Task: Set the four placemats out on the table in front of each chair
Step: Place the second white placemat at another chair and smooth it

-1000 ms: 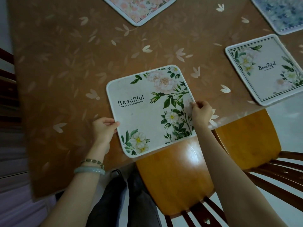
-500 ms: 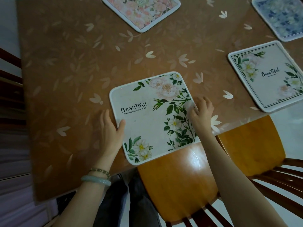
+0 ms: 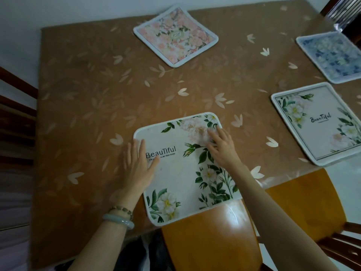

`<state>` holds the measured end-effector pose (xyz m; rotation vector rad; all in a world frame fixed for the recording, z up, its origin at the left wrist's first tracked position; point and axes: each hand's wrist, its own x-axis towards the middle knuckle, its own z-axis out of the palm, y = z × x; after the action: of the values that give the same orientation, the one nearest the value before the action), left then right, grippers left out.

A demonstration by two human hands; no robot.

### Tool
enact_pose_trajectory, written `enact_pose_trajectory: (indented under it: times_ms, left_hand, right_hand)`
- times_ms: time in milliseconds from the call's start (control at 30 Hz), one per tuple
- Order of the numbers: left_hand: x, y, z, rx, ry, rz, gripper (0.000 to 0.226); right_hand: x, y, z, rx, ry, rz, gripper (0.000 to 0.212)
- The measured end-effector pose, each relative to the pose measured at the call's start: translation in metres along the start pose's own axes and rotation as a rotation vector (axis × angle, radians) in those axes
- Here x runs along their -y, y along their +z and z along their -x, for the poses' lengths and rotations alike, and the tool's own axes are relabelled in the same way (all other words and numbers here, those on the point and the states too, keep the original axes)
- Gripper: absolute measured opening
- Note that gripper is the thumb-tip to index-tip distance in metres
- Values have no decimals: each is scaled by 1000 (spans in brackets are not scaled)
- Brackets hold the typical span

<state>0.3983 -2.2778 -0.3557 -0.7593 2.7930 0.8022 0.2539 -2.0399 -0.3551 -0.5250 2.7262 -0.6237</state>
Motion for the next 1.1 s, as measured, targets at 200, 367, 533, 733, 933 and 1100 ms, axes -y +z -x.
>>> enact_pose_trajectory:
  times_ms: [200,367,533,733,933,1100]
  left_hand:
    - [-39,4,-57,93,164,-73,68]
    - [-35,21,-67,162,142,-149,65]
    - [-30,14,-60,170,110,-130,68]
    - [0,16,-2,171,97,-83,71]
    - [-4,16,1,182,90,-93,74]
    - [-3,18,36,254,120,-71,75]
  right_hand:
    - [39,11,-54,136,-89,162,55]
    - [25,24,-57,191,-122,285,57]
    - [21,14,-55,197,-99,209,59]
    - [-26,-6,3,146,-33,149,61]
    - [-26,9,20,179,-6,193,67]
    - [-19,13,56,158,-4,239,67]
